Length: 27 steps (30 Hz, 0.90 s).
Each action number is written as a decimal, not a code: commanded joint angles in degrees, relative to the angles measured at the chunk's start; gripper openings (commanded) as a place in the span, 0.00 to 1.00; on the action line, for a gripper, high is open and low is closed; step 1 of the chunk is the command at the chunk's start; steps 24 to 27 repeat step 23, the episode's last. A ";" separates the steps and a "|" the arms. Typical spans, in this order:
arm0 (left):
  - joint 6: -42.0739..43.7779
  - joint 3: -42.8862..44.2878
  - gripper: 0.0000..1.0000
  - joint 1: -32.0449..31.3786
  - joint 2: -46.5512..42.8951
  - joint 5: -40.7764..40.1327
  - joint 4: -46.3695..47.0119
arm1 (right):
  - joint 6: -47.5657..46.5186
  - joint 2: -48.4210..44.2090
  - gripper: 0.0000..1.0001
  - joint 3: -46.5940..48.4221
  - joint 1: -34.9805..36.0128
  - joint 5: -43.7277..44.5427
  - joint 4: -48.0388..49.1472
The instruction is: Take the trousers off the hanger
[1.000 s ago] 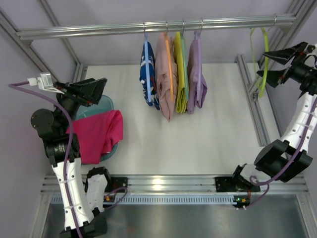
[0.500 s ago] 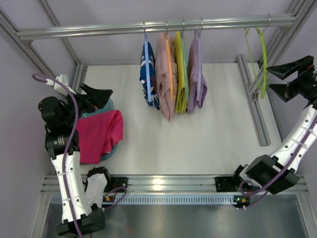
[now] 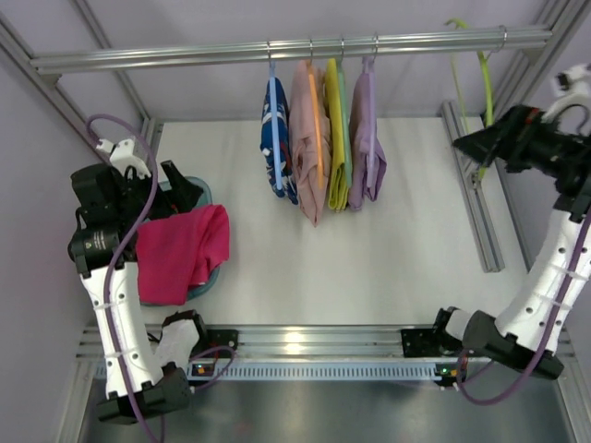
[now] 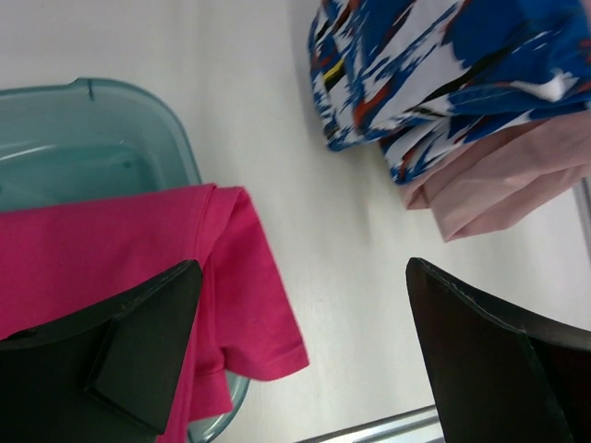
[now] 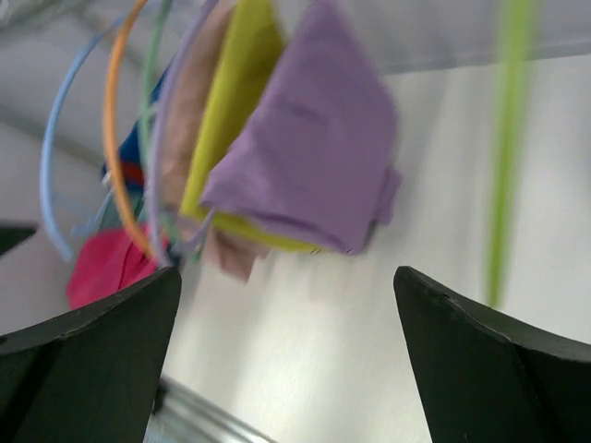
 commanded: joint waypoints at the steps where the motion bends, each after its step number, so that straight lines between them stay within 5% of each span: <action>1: 10.09 2.67 0.98 0.18 0.39 -6.68 -9.64 | -1.96 -6.08 0.99 -6.85 18.16 8.71 2.18; 3: 13.15 3.20 0.98 0.19 0.30 -8.88 -10.88 | -0.94 -8.55 1.00 -10.13 29.22 12.32 7.21; 15: 21.08 1.27 0.98 0.19 -4.09 -14.87 -15.02 | -11.39 -18.56 0.99 -24.45 48.60 23.21 1.68; 27: 21.71 0.91 0.98 0.19 -5.50 -16.88 -16.51 | -15.97 -26.12 0.99 -31.77 50.91 27.98 0.80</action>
